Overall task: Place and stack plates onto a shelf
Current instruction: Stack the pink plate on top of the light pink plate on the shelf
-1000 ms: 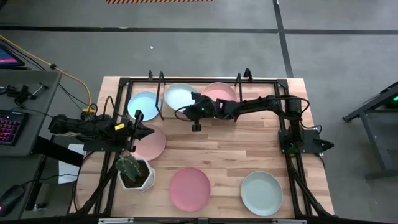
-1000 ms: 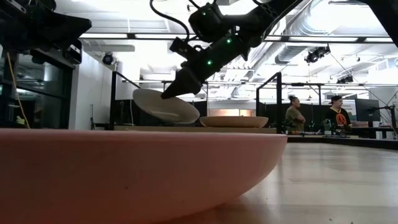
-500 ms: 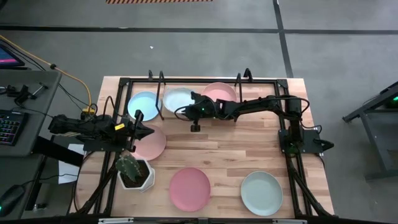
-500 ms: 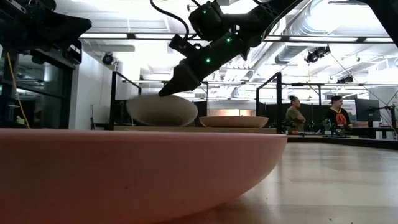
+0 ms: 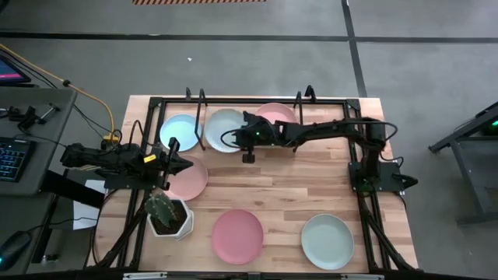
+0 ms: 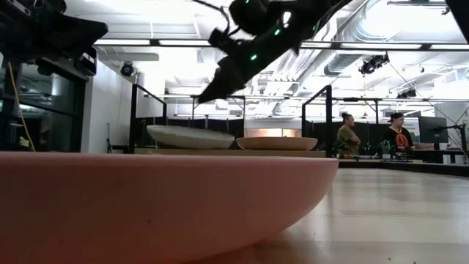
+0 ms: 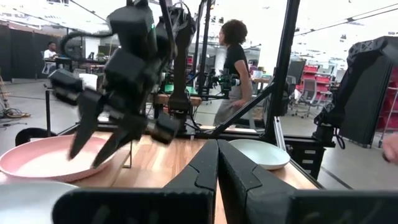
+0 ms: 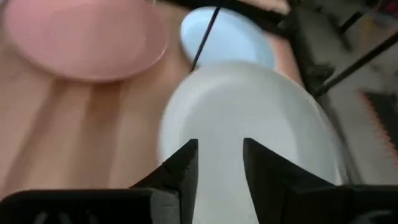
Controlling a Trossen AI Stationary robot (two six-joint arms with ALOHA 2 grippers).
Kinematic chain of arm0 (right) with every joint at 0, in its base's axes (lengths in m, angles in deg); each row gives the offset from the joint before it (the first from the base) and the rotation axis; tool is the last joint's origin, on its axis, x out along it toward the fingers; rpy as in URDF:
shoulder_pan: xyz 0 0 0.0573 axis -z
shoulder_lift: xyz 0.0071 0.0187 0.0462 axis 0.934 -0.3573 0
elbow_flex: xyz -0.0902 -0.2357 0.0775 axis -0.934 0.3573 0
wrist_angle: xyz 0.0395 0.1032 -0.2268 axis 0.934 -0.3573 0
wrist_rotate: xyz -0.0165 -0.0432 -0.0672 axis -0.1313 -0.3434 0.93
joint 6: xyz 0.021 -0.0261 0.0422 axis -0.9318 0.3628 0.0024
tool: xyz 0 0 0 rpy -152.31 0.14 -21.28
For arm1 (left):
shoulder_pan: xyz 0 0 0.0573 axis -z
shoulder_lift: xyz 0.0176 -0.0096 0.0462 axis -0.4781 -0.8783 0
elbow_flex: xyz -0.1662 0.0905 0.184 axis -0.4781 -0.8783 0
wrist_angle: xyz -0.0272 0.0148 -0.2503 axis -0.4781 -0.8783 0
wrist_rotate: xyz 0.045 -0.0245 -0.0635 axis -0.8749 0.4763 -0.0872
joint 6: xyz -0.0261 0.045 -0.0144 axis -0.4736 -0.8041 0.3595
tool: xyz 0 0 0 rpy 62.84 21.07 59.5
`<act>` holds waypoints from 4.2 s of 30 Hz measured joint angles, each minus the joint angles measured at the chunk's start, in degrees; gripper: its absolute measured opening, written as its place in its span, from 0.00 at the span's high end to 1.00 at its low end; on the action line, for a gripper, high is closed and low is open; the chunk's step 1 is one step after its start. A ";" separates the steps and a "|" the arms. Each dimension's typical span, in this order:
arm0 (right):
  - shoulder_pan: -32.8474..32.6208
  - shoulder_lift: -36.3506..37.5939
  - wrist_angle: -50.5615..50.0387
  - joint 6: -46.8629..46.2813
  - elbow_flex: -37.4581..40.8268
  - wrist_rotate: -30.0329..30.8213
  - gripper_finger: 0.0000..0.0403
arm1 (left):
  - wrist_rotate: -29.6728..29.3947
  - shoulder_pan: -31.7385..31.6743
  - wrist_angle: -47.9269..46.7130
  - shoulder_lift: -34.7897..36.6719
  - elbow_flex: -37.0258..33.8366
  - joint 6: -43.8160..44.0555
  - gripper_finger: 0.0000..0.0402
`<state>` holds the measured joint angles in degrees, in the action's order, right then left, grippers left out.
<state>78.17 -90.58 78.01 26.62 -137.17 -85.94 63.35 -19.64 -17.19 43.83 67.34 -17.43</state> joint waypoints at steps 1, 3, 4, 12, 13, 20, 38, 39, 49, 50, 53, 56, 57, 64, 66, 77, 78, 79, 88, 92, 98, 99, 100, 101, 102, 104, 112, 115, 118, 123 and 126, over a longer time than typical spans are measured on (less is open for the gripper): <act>-0.12 1.33 -2.71 -0.83 0.00 -0.81 0.73 | 0.01 -0.01 -0.02 0.00 0.00 0.00 1.00; -0.63 3.96 -8.42 -2.95 0.20 -3.04 0.73 | 0.01 -0.02 -0.21 0.00 0.00 0.00 1.00; -0.99 5.47 -10.66 -4.13 0.59 -4.48 0.73 | 0.02 -0.02 -0.40 0.00 0.00 0.00 1.00; -7.72 22.54 -10.39 -14.81 19.53 -1.37 0.73 | -0.02 -0.01 -0.28 0.00 0.00 0.00 1.00; -9.08 25.25 -7.72 -16.72 23.20 0.31 0.73 | -0.04 0.00 -0.28 0.00 0.00 0.00 1.00; -18.79 38.09 29.07 -23.44 44.50 10.96 0.73 | -0.04 0.00 -0.25 0.00 0.00 0.00 1.00; -18.86 29.11 46.11 -17.05 41.80 12.84 0.73 | -0.06 -0.01 0.63 -5.29 0.00 -0.02 1.00; -18.79 28.72 44.70 -17.06 41.38 12.84 0.73 | -0.06 -0.02 0.64 -5.37 0.00 -0.02 1.00; -18.78 27.68 42.74 -17.69 40.09 12.58 0.73 | 0.46 0.33 0.25 -5.55 0.00 1.60 1.00; -18.78 27.68 42.70 -17.86 40.09 12.55 0.73 | 0.46 0.46 0.25 -5.55 0.00 1.60 1.00; -18.78 27.68 42.47 -19.50 40.09 12.40 0.73 | 0.46 0.83 0.29 -5.55 0.00 1.56 1.00; -18.78 27.68 42.47 -21.83 40.09 12.40 0.73 | 0.46 0.94 0.27 -5.55 0.00 1.55 1.00; -18.78 27.68 42.46 -22.51 40.09 12.41 0.73 | 0.45 0.94 0.27 -5.55 0.00 1.55 1.00; -18.78 27.68 41.52 -33.63 40.09 12.36 0.73 | 0.44 0.92 0.27 -5.55 0.00 1.51 1.00; -18.73 27.68 38.26 -39.49 40.06 10.76 0.73 | 0.43 0.92 0.27 -5.55 0.00 1.50 1.00; -28.23 18.61 21.14 -73.21 39.73 6.84 0.73 | 0.42 0.92 0.63 -5.55 0.00 1.51 1.00; -29.17 16.64 21.11 -75.29 39.09 6.85 0.73 | 0.39 0.92 0.51 -5.55 0.00 1.57 1.00; -29.99 14.69 21.09 -76.97 38.23 6.86 0.73 | 0.39 0.92 0.49 -5.55 0.00 1.57 1.00; -32.37 -1.12 12.25 -76.05 19.18 -0.88 0.73 | 0.42 0.92 0.16 -5.64 0.00 2.93 1.00; -32.39 -3.64 0.25 -75.86 11.38 -0.78 0.73 | 0.42 0.92 0.01 -5.64 0.00 2.99 1.00; -32.39 -5.61 -8.11 -77.11 7.08 0.78 0.73 | 0.42 0.92 -0.30 -5.64 0.00 2.99 1.00; -32.39 -5.84 -7.62 -77.10 7.08 0.76 0.73 | 0.42 0.92 -0.30 -5.64 0.00 2.99 1.00; -32.37 -6.06 -7.43 -77.10 7.08 0.74 0.73 | 0.42 0.92 -0.28 -5.64 0.00 3.00 1.00; -32.34 -6.37 -6.89 -77.09 7.06 0.48 0.73 | 0.42 0.92 -0.30 -5.64 0.00 2.99 1.00; -32.27 -6.70 -6.63 -77.07 7.02 0.11 0.73 | 0.42 0.91 -0.31 -5.64 0.00 2.99 1.00; -32.24 -7.25 -6.63 -77.08 7.02 -0.91 0.73 | 0.42 0.91 -0.21 -5.64 0.00 2.99 1.00; -31.51 -6.97 -5.53 -75.34 7.02 -0.69 0.97 | 0.41 0.91 0.23 -5.64 0.00 2.99 1.00; -30.20 -5.24 -7.20 -72.17 7.02 -1.23 0.98 | 0.39 0.92 0.25 -5.64 0.00 2.99 1.00; -28.96 -2.07 -12.90 -69.73 7.02 0.37 0.99 | 0.42 0.92 0.25 -5.64 0.00 2.99 1.00; -27.88 4.78 -19.74 -69.63 10.40 4.96 1.00 | 0.40 0.92 0.23 -5.64 0.00 2.99 1.00; -27.83 10.75 -19.35 -72.09 15.50 8.95 1.00 | 0.40 0.92 0.23 -5.64 0.00 2.99 1.00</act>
<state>50.35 -79.83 58.67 -45.47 -121.67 -76.99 63.75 -18.72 -16.96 38.19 67.34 -14.44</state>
